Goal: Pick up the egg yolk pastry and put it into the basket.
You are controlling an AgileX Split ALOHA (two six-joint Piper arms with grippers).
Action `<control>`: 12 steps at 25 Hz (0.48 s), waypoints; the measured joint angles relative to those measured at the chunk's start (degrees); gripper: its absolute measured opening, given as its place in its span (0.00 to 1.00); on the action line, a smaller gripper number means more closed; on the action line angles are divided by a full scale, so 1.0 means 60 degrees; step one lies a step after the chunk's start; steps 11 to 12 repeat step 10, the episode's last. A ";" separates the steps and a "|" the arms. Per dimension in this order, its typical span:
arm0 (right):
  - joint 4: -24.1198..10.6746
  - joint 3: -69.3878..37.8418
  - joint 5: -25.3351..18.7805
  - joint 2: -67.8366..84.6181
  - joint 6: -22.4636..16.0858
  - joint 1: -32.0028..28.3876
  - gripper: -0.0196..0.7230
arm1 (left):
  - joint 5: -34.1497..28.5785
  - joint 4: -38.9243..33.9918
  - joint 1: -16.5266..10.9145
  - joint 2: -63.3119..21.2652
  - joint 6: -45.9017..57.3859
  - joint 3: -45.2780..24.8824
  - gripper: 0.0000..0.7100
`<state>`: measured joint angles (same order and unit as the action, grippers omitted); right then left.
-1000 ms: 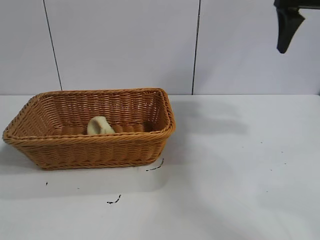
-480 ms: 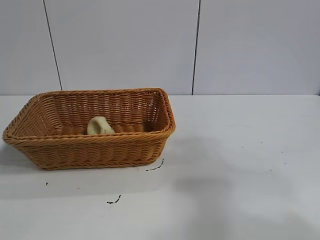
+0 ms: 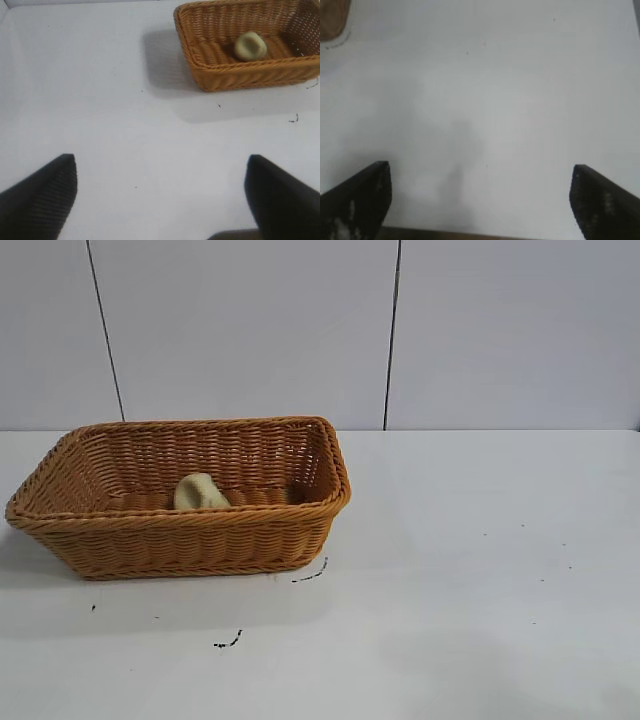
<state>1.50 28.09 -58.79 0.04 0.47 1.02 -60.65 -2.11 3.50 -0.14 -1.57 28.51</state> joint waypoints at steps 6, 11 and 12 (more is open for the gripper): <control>0.0021 0.0000 0.0007 0.0055 -0.0210 0.0000 0.96 | 0.0000 0.0000 0.0000 0.0000 0.0000 0.0000 0.98; 0.0032 0.0000 0.0007 0.0055 -0.0210 0.0000 0.96 | 0.0000 0.0000 0.0000 0.0000 0.0000 0.0000 0.98; 0.0032 0.0000 0.0007 0.0055 -0.0210 0.0000 0.96 | 0.0000 0.0000 0.0000 0.0000 0.0000 0.0000 0.98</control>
